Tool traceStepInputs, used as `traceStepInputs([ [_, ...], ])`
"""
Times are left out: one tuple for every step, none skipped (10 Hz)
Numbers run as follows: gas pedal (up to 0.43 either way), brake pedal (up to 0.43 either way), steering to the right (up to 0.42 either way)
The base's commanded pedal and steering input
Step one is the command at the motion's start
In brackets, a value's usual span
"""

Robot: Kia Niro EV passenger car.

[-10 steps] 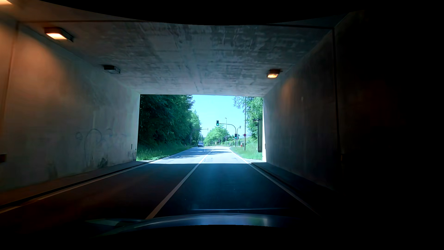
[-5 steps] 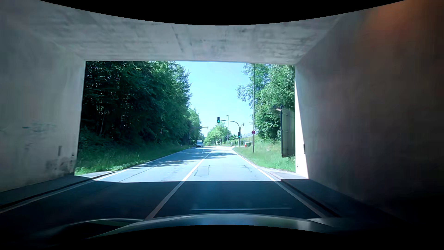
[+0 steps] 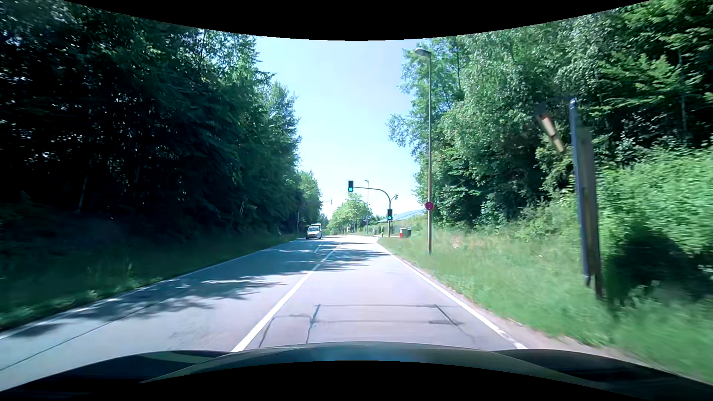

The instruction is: Follow the waypoints while adhering to traffic rules and regulations

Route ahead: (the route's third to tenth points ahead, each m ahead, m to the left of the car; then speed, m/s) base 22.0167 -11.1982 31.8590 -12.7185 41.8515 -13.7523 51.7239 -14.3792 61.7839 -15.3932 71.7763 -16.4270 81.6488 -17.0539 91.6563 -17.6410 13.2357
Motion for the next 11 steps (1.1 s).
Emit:
traceStepInputs([
  [0.039,0.000,0.001],
  [0.039,0.000,0.002],
  [0.039,0.000,0.002],
  [0.039,0.000,0.002],
  [0.039,0.000,0.002],
  [0.039,0.000,0.001],
  [0.039,0.000,0.000],
  [0.039,0.000,0.000],
  [0.039,0.000,0.000],
  [0.039,0.000,-0.001],
  [0.047,0.000,0.000],
])
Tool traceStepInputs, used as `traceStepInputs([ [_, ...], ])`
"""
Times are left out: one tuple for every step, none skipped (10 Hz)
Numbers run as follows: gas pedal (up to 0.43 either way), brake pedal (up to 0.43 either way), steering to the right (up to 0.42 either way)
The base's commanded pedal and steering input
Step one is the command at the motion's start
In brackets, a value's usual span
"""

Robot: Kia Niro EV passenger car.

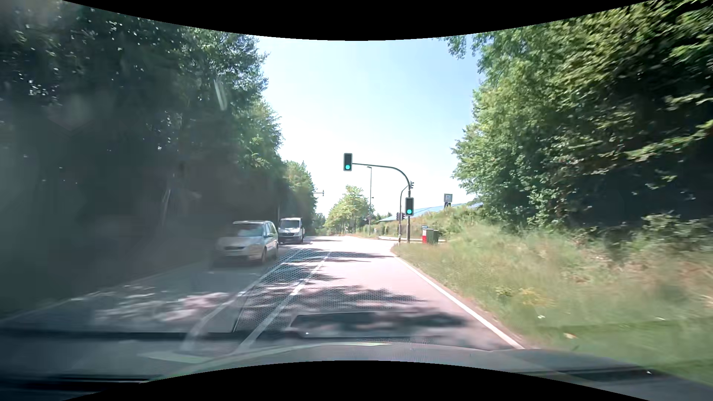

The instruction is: Follow the waypoints while adhering to traffic rules and regulations

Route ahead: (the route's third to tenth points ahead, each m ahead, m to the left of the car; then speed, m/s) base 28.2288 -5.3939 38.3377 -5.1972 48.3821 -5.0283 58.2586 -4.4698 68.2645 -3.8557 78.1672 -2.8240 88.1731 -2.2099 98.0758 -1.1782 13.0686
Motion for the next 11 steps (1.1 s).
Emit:
traceStepInputs([
  [0.047,0.000,-0.001],
  [0.047,0.000,-0.001],
  [0.047,0.000,-0.001],
  [0.047,0.000,-0.001],
  [0.059,0.000,-0.001],
  [0.059,0.000,-0.002],
  [0.059,0.000,-0.002],
  [0.059,0.000,-0.002],
  [0.059,0.000,-0.002],
  [0.059,0.000,-0.003],
  [0.059,0.000,-0.003],
])
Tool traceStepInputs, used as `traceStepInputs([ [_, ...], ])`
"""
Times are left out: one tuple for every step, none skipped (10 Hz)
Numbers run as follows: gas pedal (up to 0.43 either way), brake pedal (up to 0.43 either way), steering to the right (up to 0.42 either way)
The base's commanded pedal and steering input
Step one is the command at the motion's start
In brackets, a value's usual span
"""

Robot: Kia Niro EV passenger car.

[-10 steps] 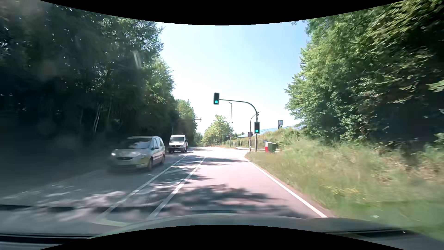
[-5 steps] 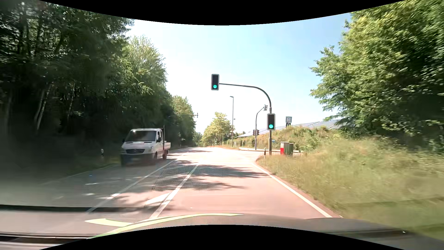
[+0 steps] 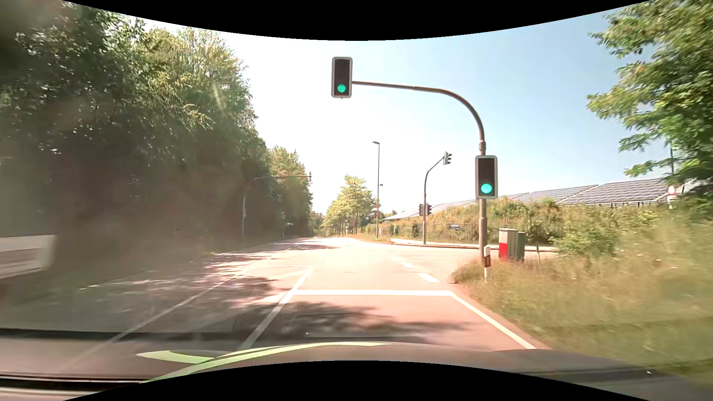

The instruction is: Follow the waypoints while adhering to traffic rules and regulations

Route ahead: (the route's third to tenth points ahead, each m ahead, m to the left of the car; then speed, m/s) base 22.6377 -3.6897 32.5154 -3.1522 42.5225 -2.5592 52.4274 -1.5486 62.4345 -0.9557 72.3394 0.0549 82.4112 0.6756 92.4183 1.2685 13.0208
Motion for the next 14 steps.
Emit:
traceStepInputs([
  [0.059,0.000,-0.004],
  [0.059,0.000,-0.005],
  [0.059,0.000,-0.006],
  [0.059,0.000,-0.008],
  [0.067,0.000,-0.008],
  [0.067,0.000,-0.009],
  [0.067,0.000,-0.010],
  [0.079,0.000,-0.011],
  [0.087,0.000,-0.011],
  [0.087,0.000,-0.011],
  [0.087,0.000,-0.011],
  [0.087,0.000,-0.011],
  [0.067,0.000,-0.011],
  [0.067,0.000,-0.011],
])
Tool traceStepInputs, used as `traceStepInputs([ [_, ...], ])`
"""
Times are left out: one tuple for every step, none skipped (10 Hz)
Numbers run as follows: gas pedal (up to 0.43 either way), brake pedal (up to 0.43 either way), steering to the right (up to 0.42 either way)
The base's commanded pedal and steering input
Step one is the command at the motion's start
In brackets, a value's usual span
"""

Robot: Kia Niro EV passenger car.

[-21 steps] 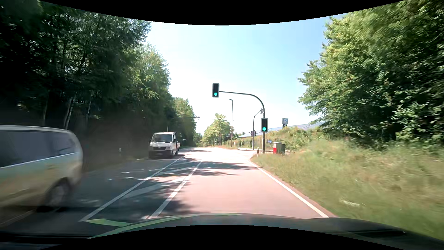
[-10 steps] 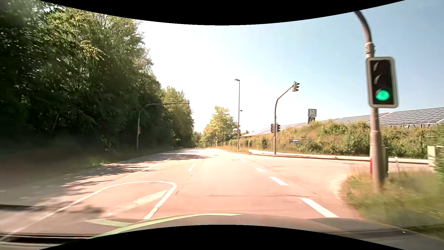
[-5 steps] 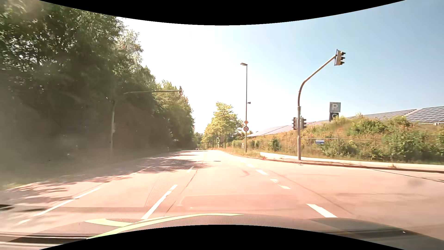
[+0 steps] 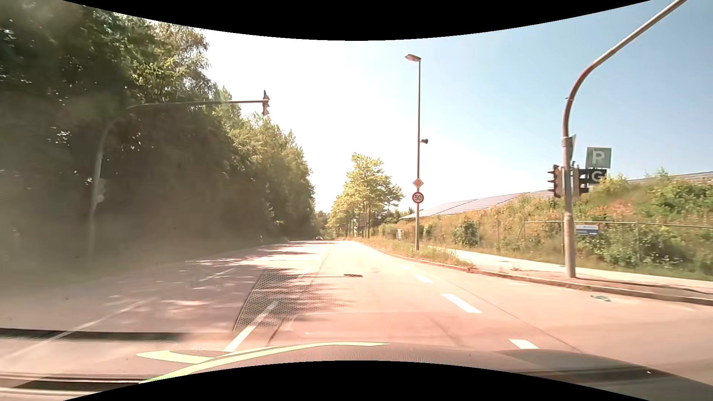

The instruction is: Follow the waypoints while adhering to traffic rules and regulations

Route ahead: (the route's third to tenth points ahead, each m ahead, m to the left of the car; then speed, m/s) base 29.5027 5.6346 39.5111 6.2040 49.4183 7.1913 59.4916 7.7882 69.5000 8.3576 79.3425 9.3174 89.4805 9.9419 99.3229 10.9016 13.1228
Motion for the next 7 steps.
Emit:
traceStepInputs([
  [0.067,0.000,-0.011],
  [0.067,0.000,-0.011],
  [0.067,0.000,-0.011],
  [0.067,0.000,-0.010],
  [0.067,0.000,-0.010],
  [0.067,0.000,-0.009],
  [0.067,0.000,-0.009],
])
